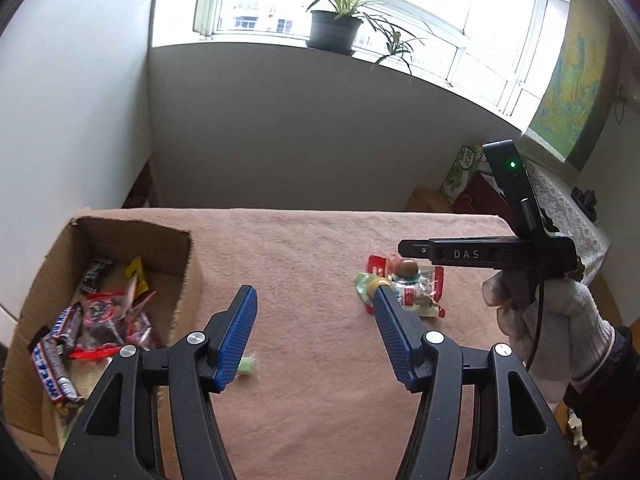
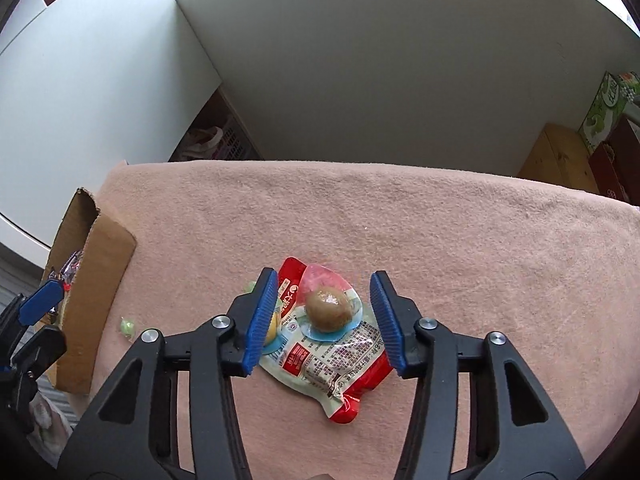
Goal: Organize snacks
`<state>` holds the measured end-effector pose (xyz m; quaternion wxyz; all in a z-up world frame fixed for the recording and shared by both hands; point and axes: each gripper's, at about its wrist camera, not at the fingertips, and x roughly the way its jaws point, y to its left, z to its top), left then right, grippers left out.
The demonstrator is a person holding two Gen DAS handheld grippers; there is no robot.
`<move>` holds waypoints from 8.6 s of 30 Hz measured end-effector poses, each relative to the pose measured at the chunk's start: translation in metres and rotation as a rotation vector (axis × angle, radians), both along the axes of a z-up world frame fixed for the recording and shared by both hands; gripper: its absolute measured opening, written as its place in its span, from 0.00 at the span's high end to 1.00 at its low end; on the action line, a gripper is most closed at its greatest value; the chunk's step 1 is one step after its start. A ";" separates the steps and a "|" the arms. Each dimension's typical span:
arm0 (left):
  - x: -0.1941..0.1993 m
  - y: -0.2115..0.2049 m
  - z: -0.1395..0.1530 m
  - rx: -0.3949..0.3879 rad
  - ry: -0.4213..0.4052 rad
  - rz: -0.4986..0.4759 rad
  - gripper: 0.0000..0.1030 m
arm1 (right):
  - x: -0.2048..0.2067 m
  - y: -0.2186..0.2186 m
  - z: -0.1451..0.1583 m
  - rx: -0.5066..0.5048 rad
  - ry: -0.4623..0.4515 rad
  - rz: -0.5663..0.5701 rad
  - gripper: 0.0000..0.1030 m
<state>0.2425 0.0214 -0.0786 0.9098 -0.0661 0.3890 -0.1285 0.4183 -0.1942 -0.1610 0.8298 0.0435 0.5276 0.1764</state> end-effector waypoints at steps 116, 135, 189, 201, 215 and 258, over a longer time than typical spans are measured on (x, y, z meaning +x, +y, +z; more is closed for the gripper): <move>-0.088 0.011 -0.014 -0.040 -0.083 0.059 0.75 | -0.197 0.013 0.058 0.010 -0.385 0.006 0.73; -0.120 0.163 -0.004 -0.036 -0.135 0.431 0.75 | -0.167 0.212 0.090 0.073 -0.414 0.324 0.73; -0.139 0.171 -0.005 -0.077 -0.119 0.465 0.42 | -0.093 0.234 -0.027 -0.024 0.022 0.464 0.78; -0.132 0.148 -0.006 -0.079 -0.108 0.407 0.42 | -0.152 0.200 -0.027 -0.163 -0.086 0.582 0.79; -0.126 0.061 -0.020 -0.039 -0.051 0.192 0.42 | -0.149 0.071 0.008 0.100 -0.094 0.293 0.77; -0.029 -0.055 -0.084 -0.011 0.175 0.061 0.66 | -0.098 0.006 -0.030 -0.141 -0.121 0.096 0.10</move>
